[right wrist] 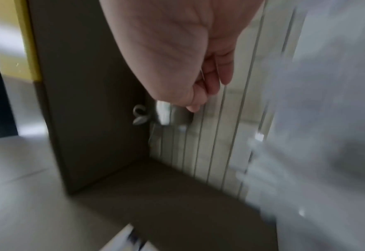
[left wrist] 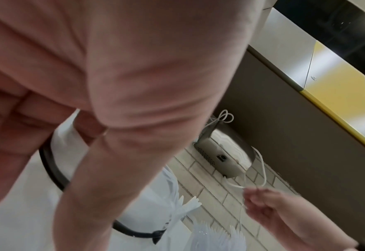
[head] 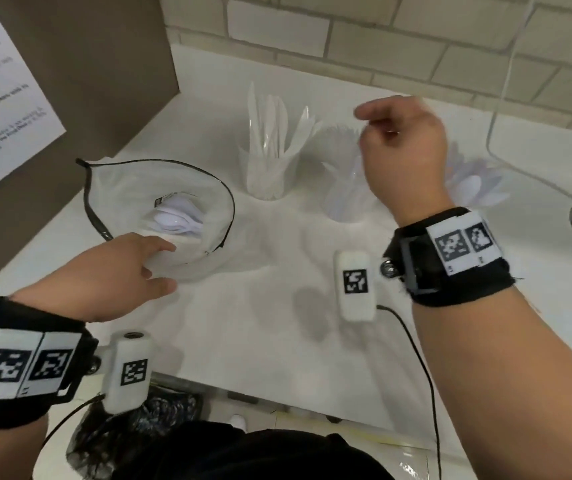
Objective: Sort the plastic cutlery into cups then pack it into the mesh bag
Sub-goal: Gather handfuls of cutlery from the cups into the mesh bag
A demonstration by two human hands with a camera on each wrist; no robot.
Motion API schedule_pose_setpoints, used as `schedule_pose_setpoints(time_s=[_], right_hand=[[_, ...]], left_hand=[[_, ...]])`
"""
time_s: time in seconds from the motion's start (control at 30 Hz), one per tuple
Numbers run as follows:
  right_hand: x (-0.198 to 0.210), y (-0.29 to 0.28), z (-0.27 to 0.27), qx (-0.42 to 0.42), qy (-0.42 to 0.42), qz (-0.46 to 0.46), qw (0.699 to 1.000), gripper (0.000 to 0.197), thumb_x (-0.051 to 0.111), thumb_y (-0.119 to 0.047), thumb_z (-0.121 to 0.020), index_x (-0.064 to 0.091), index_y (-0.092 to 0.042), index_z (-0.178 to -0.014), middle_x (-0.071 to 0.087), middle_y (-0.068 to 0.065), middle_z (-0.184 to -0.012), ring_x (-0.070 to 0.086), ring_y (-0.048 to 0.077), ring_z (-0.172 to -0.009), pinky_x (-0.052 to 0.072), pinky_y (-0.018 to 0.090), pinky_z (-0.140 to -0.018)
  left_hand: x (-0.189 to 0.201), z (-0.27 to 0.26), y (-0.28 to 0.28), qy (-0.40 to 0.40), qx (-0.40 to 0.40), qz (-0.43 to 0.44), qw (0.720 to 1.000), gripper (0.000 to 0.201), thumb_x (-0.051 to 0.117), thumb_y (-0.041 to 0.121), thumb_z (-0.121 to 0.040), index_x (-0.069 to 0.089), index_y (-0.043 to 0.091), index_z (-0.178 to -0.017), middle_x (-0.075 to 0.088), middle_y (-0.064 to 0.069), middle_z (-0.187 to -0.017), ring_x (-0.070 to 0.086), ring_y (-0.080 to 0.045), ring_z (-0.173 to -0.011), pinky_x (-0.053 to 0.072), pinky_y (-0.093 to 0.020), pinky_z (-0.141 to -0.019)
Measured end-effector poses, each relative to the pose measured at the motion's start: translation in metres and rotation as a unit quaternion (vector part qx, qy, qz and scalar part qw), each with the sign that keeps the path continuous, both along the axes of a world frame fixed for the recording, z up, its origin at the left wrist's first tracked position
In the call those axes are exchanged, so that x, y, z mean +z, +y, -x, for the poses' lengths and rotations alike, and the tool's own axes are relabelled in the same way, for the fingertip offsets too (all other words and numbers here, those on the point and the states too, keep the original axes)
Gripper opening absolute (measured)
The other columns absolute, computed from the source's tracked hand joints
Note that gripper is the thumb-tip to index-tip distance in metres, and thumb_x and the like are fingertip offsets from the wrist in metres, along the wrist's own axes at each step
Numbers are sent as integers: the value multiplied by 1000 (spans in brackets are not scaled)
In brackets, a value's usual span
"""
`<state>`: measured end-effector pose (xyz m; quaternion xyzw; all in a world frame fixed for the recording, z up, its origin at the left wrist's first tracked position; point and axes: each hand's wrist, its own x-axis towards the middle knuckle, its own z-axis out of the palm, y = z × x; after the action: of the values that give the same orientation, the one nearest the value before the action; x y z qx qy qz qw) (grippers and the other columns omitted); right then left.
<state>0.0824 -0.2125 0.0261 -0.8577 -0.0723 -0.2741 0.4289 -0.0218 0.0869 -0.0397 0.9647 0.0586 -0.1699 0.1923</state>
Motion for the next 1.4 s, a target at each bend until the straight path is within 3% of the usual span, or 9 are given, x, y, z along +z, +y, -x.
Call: schedule_pose_setpoints(time_s=[0.1, 0.2, 0.33, 0.4, 0.63, 0.87, 1.03, 1.17, 1.4], right_hand=[[-14, 82, 23, 182, -33, 47, 982, 30, 49, 0, -78, 73, -7, -96, 65, 5, -98, 64, 17, -86, 51, 24, -83], [-32, 140, 29, 327, 68, 155, 930, 31, 50, 0, -84, 71, -5, -105, 68, 10, -107, 64, 22, -98, 45, 23, -88], [-47, 172, 16, 317, 201, 432, 820, 35, 53, -25, -92, 56, -8, -122, 59, 8, -122, 56, 26, -114, 40, 28, -87], [-55, 177, 11, 278, 244, 470, 802, 52, 62, -41, -86, 51, -9, -126, 57, 7, -124, 56, 27, -115, 43, 31, -89], [-69, 182, 6, 256, 291, 483, 785, 83, 67, -60, -74, 38, -16, -139, 49, 7, -137, 48, 31, -125, 40, 46, -103], [-72, 187, 1, 280, 336, 471, 766, 58, 73, -50, -74, 55, -11, -112, 61, 3, -107, 60, 24, -101, 40, 31, -74], [-72, 187, -3, 299, 344, 449, 769, 48, 67, -29, -83, 51, -8, -122, 61, 7, -116, 59, 23, -101, 49, 31, -79], [-70, 185, -6, 298, 328, 450, 775, 39, 56, -14, -86, 48, -6, -123, 59, 8, -114, 59, 26, -104, 44, 28, -73], [-80, 184, -7, 303, 336, 416, 789, 53, 69, -40, -79, 54, -10, -120, 60, 4, -113, 59, 23, -106, 46, 29, -79]], left_hand=[[2, 4, -2, 22, -18, 2, 1000, 60, 66, 45, -82, 44, 32, -137, 46, 10, -129, 58, -6, -95, 42, -26, -83], [5, 6, -3, 37, -49, -21, 998, 62, 63, 49, -82, 40, 35, -139, 36, 11, -140, 52, -6, -91, 38, -24, -86], [6, 10, -7, 83, -76, -82, 990, 72, 58, 55, -84, 25, 37, -146, 10, 6, -159, 49, -21, -125, 38, -31, -100], [4, 12, -8, 93, -84, -92, 988, 77, 56, 54, -84, 16, 37, -148, 13, 4, -157, 47, -24, -128, 40, -34, -102], [0, 16, -3, 82, -58, -67, 993, 81, 61, 50, -82, 16, 34, -147, 40, 0, -137, 53, -22, -115, 44, -34, -93], [-2, 19, -4, 149, -103, -95, 979, 76, 60, 59, -79, 26, 37, -144, 3, 1, -153, 48, -23, -124, 43, -38, -102], [-4, 21, -4, 151, -115, -102, 977, 72, 58, 58, -79, 26, 45, -142, -18, 0, -154, 15, -26, -145, 38, -42, -107], [-4, 21, -5, 139, -122, -107, 977, 70, 57, 59, -79, 28, 44, -141, 1, 0, -153, 13, -25, -141, 38, -45, -106], [-8, 21, -6, 97, -89, -87, 988, 82, 60, 59, -77, 22, 31, -144, 27, 2, -142, 27, -20, -133, 40, -41, -103]])
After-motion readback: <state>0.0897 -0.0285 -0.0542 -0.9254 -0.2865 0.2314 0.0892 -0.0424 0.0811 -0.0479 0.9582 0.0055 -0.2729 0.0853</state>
